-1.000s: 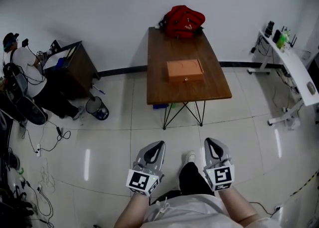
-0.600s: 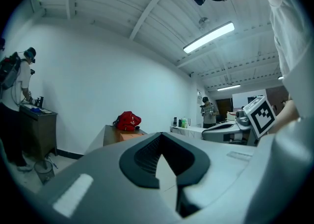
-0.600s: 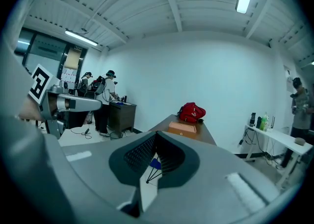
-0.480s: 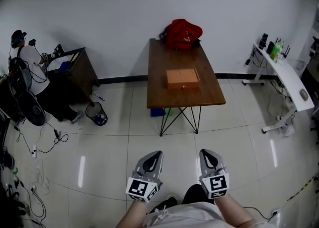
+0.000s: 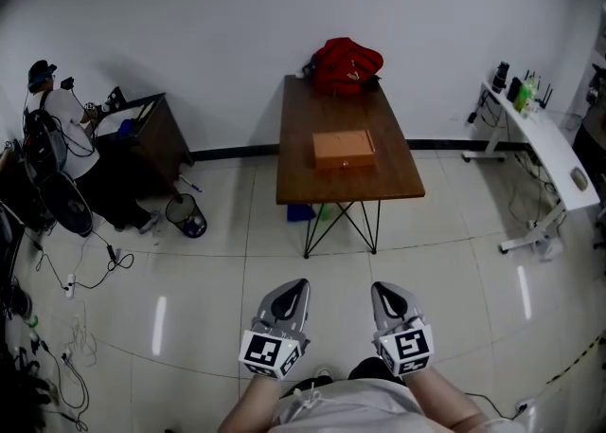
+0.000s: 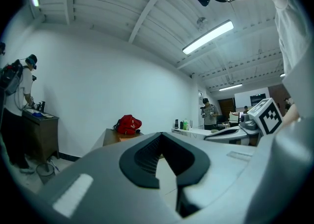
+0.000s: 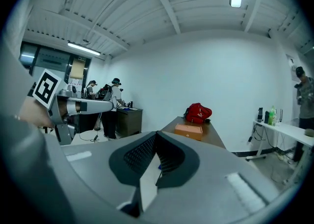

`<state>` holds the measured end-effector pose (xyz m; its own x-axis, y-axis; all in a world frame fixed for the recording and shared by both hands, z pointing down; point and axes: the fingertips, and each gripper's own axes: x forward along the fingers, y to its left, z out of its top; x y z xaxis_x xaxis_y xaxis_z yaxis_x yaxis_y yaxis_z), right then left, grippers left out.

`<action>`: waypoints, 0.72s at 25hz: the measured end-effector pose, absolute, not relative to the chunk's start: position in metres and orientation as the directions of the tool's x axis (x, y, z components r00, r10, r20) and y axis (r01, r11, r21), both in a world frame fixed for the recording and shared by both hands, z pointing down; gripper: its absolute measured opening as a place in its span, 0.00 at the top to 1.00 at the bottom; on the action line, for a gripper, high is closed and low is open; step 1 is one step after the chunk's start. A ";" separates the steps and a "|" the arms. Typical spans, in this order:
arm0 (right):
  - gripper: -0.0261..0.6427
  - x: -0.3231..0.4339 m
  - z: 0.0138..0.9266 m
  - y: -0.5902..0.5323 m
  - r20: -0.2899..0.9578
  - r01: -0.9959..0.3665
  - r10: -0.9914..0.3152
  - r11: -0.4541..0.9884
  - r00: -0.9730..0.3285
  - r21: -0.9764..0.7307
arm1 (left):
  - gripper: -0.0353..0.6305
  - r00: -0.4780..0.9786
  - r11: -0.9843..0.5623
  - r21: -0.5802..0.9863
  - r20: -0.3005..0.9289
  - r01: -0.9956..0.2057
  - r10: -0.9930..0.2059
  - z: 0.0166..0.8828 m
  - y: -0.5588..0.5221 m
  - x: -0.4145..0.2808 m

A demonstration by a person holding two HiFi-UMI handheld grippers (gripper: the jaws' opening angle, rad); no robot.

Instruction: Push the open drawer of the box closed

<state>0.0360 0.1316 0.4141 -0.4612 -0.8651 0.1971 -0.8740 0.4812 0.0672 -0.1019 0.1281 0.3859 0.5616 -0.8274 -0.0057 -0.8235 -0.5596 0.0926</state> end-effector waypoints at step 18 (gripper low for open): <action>0.96 0.052 0.412 0.121 0.206 -0.875 -0.854 0.484 -0.477 -0.018 | 0.94 0.560 -0.556 0.110 0.011 -0.824 -0.828 0.385 0.124 -0.079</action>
